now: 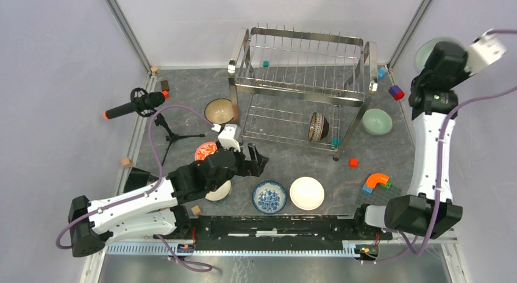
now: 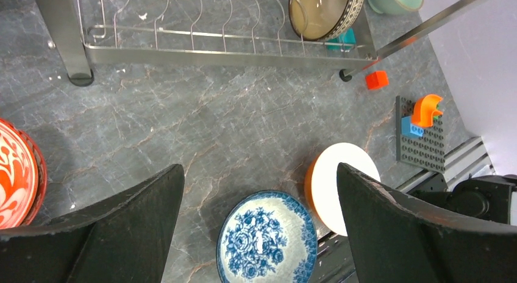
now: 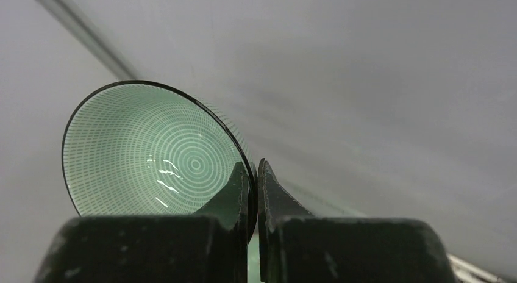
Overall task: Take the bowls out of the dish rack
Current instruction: Place the bowl with the bowl.
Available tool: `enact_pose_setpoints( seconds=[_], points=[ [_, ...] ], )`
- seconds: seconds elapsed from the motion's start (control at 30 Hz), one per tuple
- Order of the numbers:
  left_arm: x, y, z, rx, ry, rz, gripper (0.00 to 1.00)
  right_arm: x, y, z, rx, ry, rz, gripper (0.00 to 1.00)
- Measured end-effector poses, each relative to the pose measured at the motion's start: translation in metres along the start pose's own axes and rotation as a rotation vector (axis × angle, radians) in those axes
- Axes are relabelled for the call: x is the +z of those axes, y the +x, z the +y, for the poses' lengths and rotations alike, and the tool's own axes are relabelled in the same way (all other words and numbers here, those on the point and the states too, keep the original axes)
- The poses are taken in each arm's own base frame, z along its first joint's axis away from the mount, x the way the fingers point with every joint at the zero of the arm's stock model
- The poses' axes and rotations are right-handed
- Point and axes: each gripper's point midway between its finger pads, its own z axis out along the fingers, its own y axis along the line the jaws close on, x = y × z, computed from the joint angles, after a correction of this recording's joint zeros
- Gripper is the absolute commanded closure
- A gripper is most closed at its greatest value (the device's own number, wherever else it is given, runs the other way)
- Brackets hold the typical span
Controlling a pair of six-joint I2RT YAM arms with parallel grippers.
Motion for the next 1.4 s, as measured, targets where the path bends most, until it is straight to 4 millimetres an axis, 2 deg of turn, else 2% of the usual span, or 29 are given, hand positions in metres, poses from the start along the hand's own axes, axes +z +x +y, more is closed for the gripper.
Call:
enact_pose_setpoints(
  seconds=[0.1,0.2,0.27,0.37,0.47,0.67,0.8,0.97,1.4],
  points=[
    [0.001,0.010,0.006,-0.009,0.002,0.013,0.01,0.008,0.084,-0.009,-0.035,-0.018,0.163,1.00],
    [0.001,0.019,0.010,-0.026,0.000,0.027,0.01,0.004,0.161,-0.028,-0.075,-0.020,0.311,1.00],
    [0.001,0.023,0.011,-0.036,-0.001,0.035,0.01,-0.003,0.205,-0.045,-0.088,-0.015,0.395,1.00],
    [0.001,0.026,0.011,-0.050,0.003,0.043,0.01,-0.011,0.246,-0.062,-0.094,-0.013,0.477,1.00],
    [0.001,0.030,0.012,-0.055,0.010,0.050,0.01,-0.013,0.261,-0.061,-0.077,-0.048,0.512,1.00],
    [0.004,0.045,0.022,-0.068,-0.005,0.067,0.01,-0.005,0.273,-0.044,-0.018,-0.142,0.522,1.00],
    [0.005,0.051,0.026,-0.070,-0.011,0.078,0.01,0.000,0.300,-0.049,-0.011,-0.157,0.589,1.00],
    [0.005,0.051,0.024,-0.076,-0.003,0.073,0.01,-0.005,0.330,-0.052,-0.011,-0.173,0.680,1.00],
    [0.013,0.063,0.024,-0.086,-0.015,0.107,0.01,-0.004,0.355,-0.047,-0.003,-0.199,0.739,1.00]
  ],
)
